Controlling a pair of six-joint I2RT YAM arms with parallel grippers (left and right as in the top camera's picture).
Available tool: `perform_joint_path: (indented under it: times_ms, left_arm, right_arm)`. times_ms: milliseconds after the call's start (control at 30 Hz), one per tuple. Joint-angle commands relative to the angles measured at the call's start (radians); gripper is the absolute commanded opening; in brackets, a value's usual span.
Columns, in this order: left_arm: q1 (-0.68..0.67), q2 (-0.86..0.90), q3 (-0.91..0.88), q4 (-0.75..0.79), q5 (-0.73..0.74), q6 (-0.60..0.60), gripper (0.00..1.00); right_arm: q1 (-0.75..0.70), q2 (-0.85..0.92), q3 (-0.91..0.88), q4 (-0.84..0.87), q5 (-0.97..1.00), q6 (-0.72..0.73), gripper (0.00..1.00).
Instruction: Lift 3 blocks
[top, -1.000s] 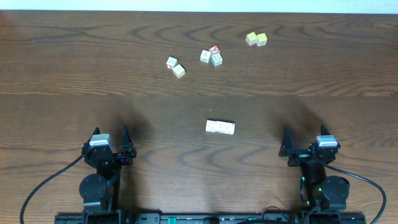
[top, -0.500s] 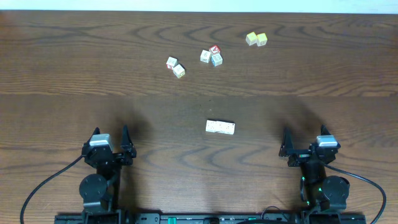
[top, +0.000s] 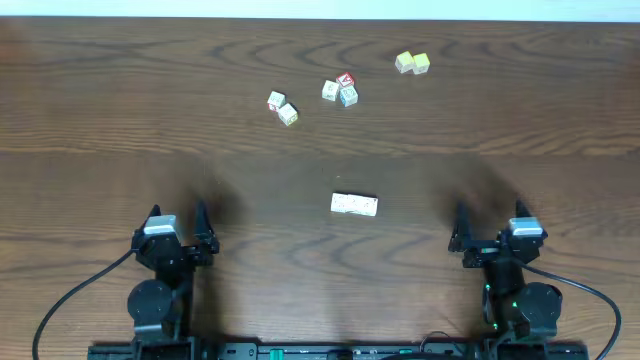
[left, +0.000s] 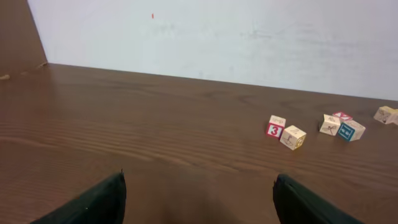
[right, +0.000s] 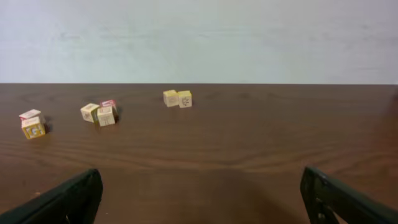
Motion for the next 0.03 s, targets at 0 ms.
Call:
perform_joint_path:
  times_ms: [0]
  left_arm:
    - [-0.004,-0.006,-0.018,-0.033,0.013,-0.001,0.76]
  right_arm:
    - [-0.011,-0.007,-0.002,-0.005,0.009,-0.019,0.99]
